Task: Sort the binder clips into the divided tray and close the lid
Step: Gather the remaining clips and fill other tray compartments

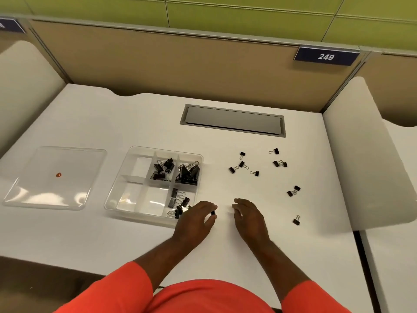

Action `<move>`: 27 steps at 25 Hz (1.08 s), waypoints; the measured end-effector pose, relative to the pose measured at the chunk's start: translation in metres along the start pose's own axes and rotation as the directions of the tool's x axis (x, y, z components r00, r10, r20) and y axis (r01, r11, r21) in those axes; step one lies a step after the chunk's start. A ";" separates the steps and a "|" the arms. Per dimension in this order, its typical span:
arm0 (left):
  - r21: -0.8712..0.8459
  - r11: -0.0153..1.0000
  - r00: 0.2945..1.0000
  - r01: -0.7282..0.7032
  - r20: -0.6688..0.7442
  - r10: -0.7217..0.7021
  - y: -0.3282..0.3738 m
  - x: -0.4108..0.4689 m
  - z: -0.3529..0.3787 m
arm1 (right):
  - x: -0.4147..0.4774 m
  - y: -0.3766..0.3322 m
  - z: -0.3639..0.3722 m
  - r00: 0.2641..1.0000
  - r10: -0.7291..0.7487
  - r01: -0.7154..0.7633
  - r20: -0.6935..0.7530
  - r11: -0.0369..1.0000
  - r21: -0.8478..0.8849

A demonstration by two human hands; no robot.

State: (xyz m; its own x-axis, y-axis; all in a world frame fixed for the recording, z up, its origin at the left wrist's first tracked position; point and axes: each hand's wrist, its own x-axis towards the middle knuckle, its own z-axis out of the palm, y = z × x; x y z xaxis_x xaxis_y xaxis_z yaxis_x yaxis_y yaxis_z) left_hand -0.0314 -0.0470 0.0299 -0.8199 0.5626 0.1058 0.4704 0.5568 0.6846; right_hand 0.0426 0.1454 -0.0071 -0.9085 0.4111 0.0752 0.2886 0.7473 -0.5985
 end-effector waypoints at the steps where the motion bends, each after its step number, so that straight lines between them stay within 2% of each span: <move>1: -0.007 1.000 1.000 -0.003 0.006 0.003 -0.007 -0.001 -0.009 | 0.002 -0.013 0.005 0.999 -0.005 0.006 -0.045 1.000 0.027; 5: -0.004 1.000 1.000 0.007 -0.002 -0.007 -0.041 -0.004 -0.051 | 0.008 -0.066 0.027 0.981 -0.075 0.092 -0.179 0.992 0.089; 10: -0.015 1.000 0.999 0.003 -0.046 -0.004 -0.091 -0.010 -0.094 | 0.004 -0.119 0.058 0.966 -0.127 0.155 -0.227 0.982 0.108; 14: -0.004 1.000 1.000 0.003 -0.029 -0.003 -0.129 -0.009 -0.122 | 0.000 -0.156 0.084 0.973 -0.103 0.128 -0.206 0.985 0.116; 19: -0.031 0.996 0.996 0.086 0.014 -0.085 -0.156 -0.010 -0.143 | -0.002 -0.187 0.102 0.983 -0.130 0.143 -0.133 0.985 0.096; 27: 0.092 0.995 0.999 0.031 0.004 -0.032 -0.170 -0.019 -0.152 | 0.007 -0.212 0.121 0.984 -0.174 0.178 -0.047 0.980 0.088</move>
State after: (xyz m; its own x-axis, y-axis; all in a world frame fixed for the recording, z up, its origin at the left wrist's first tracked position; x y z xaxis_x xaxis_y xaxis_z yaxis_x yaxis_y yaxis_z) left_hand -0.1453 -0.2460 0.0212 -0.8330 0.5472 0.0813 0.4728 0.6279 0.6182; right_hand -0.0611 -0.0734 0.0238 -0.9297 0.2987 0.2155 0.0948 0.7594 -0.6437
